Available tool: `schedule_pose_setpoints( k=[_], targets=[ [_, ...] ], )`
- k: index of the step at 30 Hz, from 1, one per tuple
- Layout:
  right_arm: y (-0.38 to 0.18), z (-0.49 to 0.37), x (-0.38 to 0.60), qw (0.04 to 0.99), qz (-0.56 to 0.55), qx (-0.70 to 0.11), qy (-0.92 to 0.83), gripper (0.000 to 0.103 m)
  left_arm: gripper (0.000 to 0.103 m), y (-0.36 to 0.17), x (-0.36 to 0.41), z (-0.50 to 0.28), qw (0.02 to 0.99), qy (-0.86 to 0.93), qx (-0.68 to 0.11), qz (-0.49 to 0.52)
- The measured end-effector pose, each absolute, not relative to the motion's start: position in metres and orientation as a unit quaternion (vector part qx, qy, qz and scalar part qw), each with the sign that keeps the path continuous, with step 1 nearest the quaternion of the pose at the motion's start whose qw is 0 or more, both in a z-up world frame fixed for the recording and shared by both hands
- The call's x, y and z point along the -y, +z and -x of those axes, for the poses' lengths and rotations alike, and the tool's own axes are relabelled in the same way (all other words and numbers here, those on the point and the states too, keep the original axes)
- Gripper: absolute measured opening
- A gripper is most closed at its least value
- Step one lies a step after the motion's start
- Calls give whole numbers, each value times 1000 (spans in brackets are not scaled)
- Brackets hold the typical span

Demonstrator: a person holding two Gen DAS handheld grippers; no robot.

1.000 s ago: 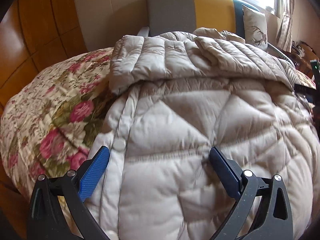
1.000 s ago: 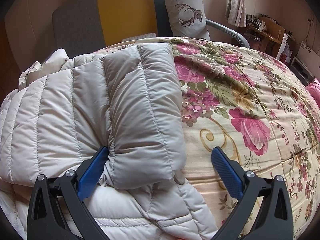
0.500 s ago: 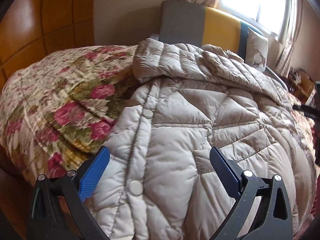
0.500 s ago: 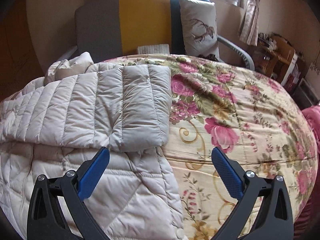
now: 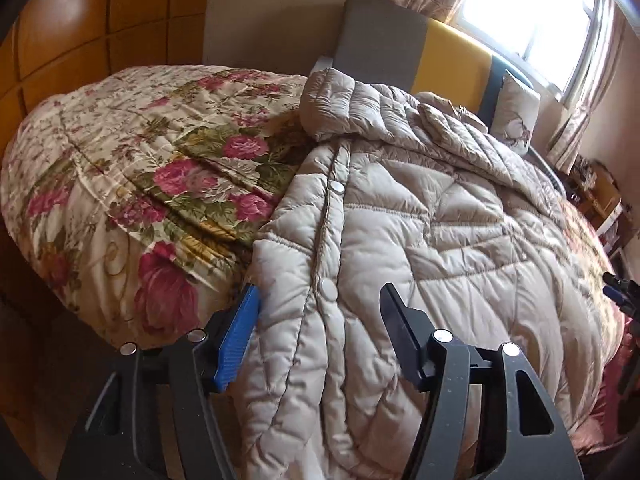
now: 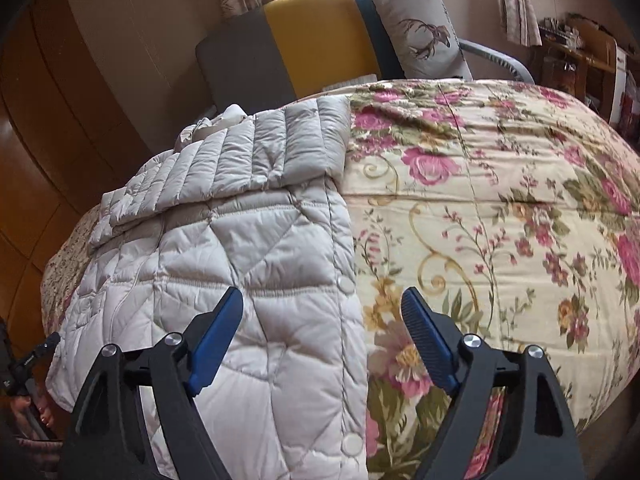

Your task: Fold large clothes

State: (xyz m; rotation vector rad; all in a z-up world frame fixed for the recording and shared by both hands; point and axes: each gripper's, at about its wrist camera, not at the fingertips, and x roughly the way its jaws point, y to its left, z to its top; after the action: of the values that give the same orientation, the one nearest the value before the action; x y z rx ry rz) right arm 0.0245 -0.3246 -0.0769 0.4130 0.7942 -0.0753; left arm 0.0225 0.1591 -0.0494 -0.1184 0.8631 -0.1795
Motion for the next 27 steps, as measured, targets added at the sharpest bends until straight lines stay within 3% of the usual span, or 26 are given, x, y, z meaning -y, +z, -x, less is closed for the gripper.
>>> schedule_pose_setpoints(
  k=[3,5,10,25,27],
  targets=[
    [-89,-5,326,893,-213,-396,-25,82,63,-52,-162,-14,903,-77,-421,44],
    [-99,7,328,886,-230,-402,-17,84,75,-56,-168,-10,902,-52,-427,36],
    [-121,34,334,868,-281,-409,11,85,82,-68,-191,-4,889,-57,-446,89],
    [-150,56,319,794,-412,-410,174,75,82,-108,-169,2,801,-252,-510,185],
    [-158,55,318,775,-436,-415,193,72,75,-115,-160,3,784,-275,-528,176]
  ],
)
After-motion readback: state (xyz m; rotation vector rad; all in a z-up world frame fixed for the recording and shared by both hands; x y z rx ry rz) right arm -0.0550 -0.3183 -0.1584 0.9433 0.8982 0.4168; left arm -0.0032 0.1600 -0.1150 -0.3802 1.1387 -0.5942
